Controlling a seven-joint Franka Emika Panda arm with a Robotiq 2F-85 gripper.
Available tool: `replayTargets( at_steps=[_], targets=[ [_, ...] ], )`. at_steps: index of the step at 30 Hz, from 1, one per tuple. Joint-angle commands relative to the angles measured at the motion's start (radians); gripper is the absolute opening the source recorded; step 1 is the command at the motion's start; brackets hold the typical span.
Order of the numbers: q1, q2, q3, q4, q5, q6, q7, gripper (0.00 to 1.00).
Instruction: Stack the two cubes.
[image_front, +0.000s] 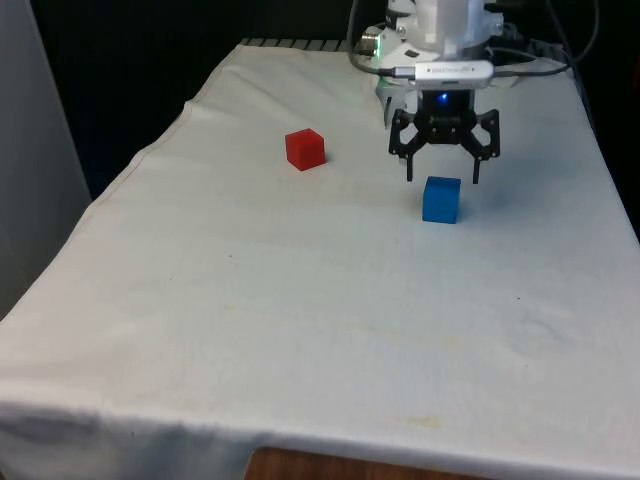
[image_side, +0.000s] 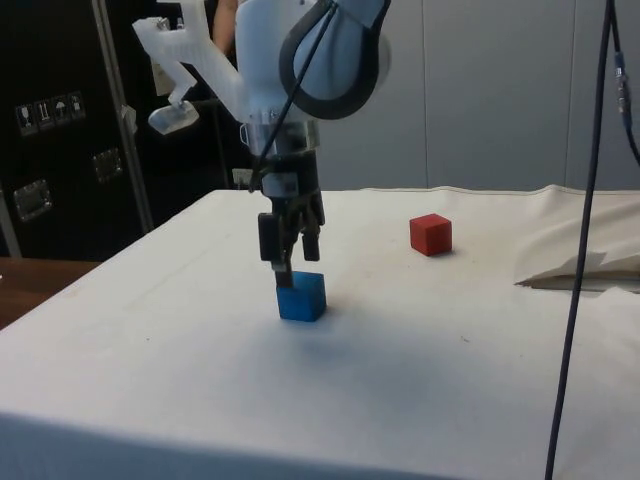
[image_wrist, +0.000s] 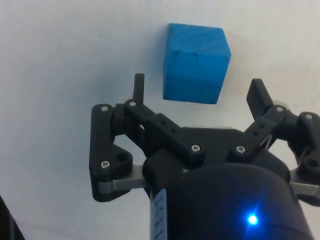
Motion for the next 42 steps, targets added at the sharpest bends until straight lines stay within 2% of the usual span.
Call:
replayTargets(
  at_steps=[1, 6, 7, 8, 15, 16, 17, 23, 24, 25, 30, 33, 34, 35, 42],
  targets=[
    [-0.009, 0.008, 0.013, 0.001, 0.025, 0.014, -0.016, 1.0],
    [-0.008, 0.023, 0.011, 0.005, 0.032, 0.02, -0.017, 1.0],
    [0.0, 0.019, 0.001, 0.003, 0.013, 0.013, -0.004, 1.0],
    [-0.008, 0.026, 0.01, 0.006, 0.031, 0.021, -0.016, 1.0],
    [-0.01, 0.048, 0.007, 0.019, 0.032, 0.024, -0.013, 1.0],
    [-0.002, 0.038, -0.003, 0.014, 0.014, 0.014, -0.003, 1.0],
    [-0.011, 0.052, 0.007, 0.021, 0.033, 0.026, -0.013, 1.0],
    [-0.014, 0.083, 0.012, 0.037, 0.056, 0.039, -0.019, 1.0],
    [-0.003, 0.075, -0.003, 0.033, 0.034, 0.028, -0.005, 1.0],
    [-0.014, 0.087, 0.012, 0.039, 0.059, 0.042, -0.02, 1.0],
    [-0.015, 0.112, 0.014, 0.048, 0.076, 0.053, -0.02, 1.0],
    [-0.013, 0.121, 0.012, 0.05, 0.08, 0.057, -0.017, 1.0],
    [-0.003, 0.116, -0.003, 0.048, 0.06, 0.047, -0.006, 1.0],
    [-0.013, 0.123, 0.012, 0.05, 0.081, 0.058, -0.017, 1.0],
    [-0.011, 0.131, 0.01, 0.052, 0.087, 0.061, -0.014, 0.24]
  ],
)
